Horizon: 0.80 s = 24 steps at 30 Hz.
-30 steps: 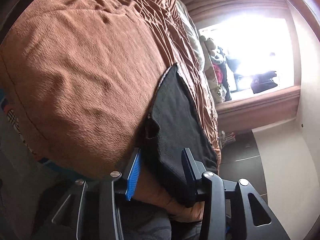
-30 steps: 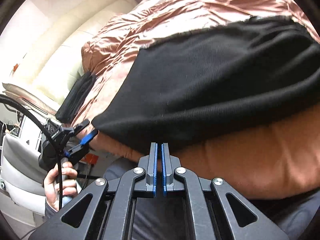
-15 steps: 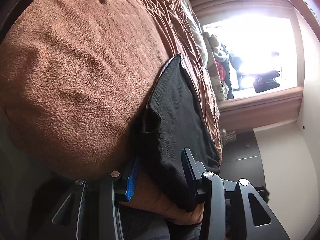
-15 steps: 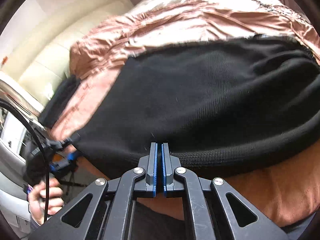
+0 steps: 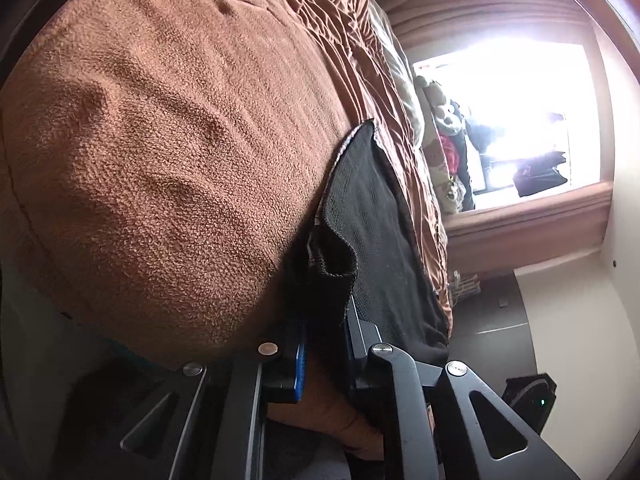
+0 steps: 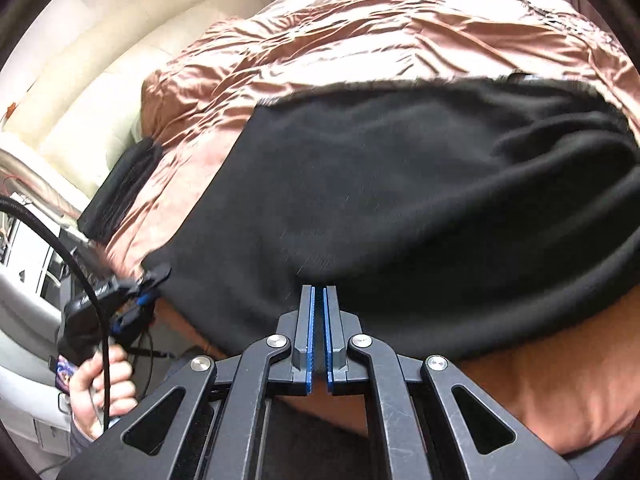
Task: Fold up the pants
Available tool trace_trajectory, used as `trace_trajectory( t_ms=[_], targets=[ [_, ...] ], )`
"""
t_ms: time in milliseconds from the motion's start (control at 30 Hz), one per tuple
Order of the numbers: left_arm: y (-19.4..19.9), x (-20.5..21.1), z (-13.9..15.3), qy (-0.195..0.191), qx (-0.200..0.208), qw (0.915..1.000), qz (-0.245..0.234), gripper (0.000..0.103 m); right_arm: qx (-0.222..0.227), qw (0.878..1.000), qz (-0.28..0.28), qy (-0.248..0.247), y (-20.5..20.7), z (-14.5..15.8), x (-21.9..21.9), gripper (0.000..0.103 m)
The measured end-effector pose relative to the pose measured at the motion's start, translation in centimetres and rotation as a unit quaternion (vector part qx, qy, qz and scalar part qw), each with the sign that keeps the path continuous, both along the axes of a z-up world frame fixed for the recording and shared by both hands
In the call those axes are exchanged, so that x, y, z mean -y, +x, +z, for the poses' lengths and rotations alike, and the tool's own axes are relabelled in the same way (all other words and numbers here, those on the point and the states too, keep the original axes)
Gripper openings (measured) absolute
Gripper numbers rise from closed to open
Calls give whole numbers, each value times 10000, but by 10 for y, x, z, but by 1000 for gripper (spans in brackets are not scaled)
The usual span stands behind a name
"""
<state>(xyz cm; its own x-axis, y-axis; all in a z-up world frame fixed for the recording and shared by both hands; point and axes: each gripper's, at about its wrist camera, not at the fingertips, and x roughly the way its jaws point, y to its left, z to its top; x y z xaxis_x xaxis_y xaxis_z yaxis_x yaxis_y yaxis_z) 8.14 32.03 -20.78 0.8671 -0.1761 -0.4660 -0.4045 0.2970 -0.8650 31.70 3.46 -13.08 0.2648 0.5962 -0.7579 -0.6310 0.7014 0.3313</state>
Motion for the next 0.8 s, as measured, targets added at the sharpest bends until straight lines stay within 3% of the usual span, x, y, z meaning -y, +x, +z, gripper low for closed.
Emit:
trace_trajectory(
  t_ms=[333, 500, 800],
  targets=[
    [-8, 3, -1, -187, -39, 9993, 312, 15, -201, 9992, -139, -327, 47, -1, -24, 5],
    [-13, 5, -2, -256, -141, 9985, 473, 12, -391, 9962, -340, -701, 74, -21, -39, 5],
    [-16, 8, -4, -329, -270, 9972, 608, 12, -488, 9935, -521, -883, 126, -29, -70, 5]
  ],
)
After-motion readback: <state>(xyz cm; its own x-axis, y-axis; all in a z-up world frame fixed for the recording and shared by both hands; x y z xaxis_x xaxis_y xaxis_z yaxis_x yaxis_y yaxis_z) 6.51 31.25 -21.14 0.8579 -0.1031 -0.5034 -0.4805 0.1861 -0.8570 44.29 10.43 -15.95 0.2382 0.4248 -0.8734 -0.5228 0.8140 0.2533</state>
